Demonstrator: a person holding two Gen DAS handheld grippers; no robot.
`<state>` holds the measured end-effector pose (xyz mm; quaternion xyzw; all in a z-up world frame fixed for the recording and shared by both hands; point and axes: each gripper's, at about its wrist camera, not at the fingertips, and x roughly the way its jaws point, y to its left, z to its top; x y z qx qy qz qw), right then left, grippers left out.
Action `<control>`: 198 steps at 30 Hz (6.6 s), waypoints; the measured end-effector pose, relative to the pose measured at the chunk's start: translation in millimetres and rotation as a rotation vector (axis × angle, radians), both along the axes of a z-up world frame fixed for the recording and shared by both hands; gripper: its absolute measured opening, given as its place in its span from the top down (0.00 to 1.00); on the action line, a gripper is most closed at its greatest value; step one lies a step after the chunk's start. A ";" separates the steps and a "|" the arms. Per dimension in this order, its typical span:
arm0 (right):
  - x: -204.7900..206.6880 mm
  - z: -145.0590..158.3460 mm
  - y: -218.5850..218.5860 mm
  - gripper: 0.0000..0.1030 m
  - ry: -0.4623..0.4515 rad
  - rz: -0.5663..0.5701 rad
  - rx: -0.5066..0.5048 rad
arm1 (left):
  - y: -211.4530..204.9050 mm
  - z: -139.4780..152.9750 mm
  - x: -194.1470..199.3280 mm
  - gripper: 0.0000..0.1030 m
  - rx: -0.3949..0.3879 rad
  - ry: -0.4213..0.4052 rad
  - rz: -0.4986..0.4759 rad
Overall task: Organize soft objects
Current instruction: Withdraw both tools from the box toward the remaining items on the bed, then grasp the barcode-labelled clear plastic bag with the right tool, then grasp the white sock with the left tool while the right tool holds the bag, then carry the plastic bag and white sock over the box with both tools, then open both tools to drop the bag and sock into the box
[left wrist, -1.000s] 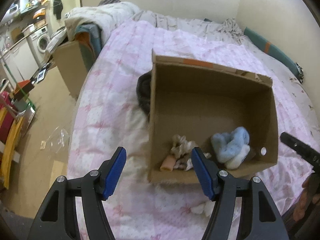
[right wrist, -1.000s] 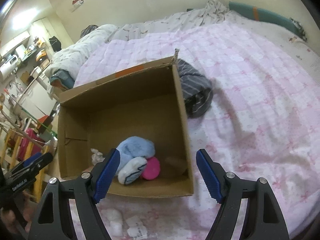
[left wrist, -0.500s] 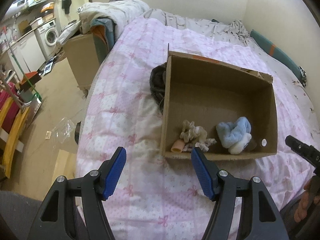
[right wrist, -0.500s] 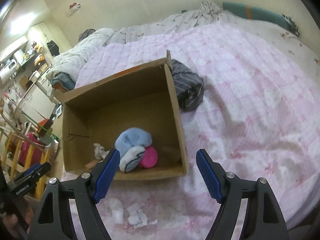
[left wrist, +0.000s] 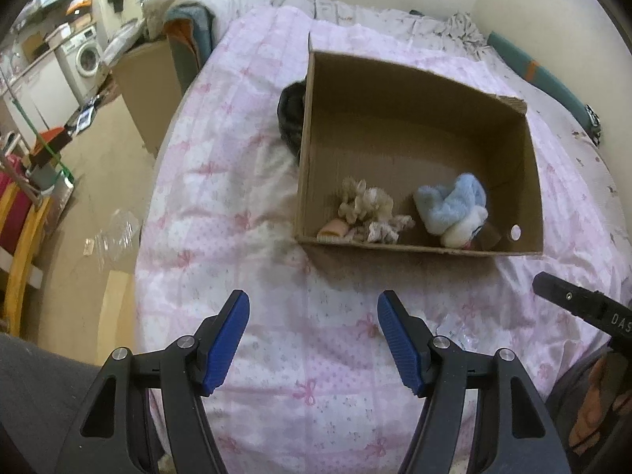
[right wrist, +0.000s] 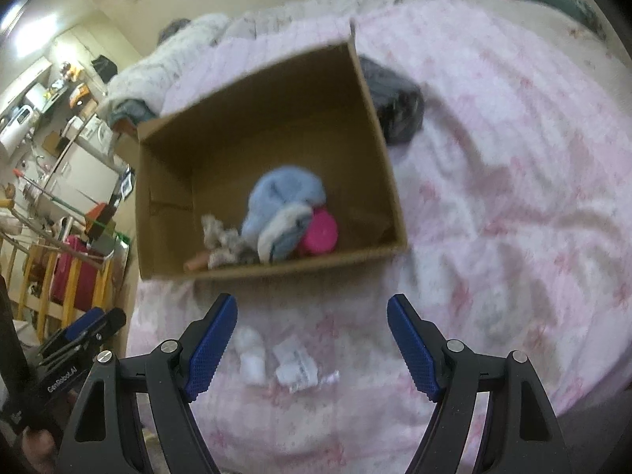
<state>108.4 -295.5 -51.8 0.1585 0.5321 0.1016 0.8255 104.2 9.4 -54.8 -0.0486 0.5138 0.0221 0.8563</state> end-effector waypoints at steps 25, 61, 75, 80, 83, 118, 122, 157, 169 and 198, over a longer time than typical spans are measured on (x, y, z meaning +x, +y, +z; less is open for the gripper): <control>9.1 -96.3 83.7 0.34 0.314 0.282 -0.175 | 11.2 -30.4 17.0 0.37 -0.050 0.082 0.079; -12.3 -32.0 18.3 0.70 0.145 0.066 0.000 | -96.4 -102.0 39.1 0.37 -0.031 0.255 -0.289; -12.3 -33.5 19.0 0.70 0.142 0.055 0.016 | -71.7 -112.9 41.5 0.77 -0.031 0.249 -0.232; -11.6 -31.3 17.7 0.70 0.134 0.054 0.030 | -58.5 -113.2 30.1 0.77 0.053 0.256 -0.172; -11.6 -30.0 19.2 0.70 0.127 0.064 0.028 | -44.3 -114.8 25.4 0.77 0.088 0.263 -0.123; -28.6 54.5 34.3 0.70 -0.269 0.149 0.059 | 14.2 60.6 13.7 0.77 0.085 -0.144 0.114; -22.2 81.1 21.1 0.70 -0.312 0.089 0.152 | 11.3 74.6 24.1 0.77 0.102 -0.194 0.085; 60.2 3.0 29.1 0.69 -0.133 0.128 0.081 | -24.5 -10.5 103.8 0.76 -0.020 -0.097 -0.129; 57.3 -4.2 51.4 0.69 -0.129 0.189 0.097 | -23.3 -15.9 101.4 0.75 -0.016 -0.079 -0.111; 46.2 33.6 32.3 0.00 -0.334 0.082 0.095 | -16.2 29.0 87.7 0.32 0.063 -0.208 -0.042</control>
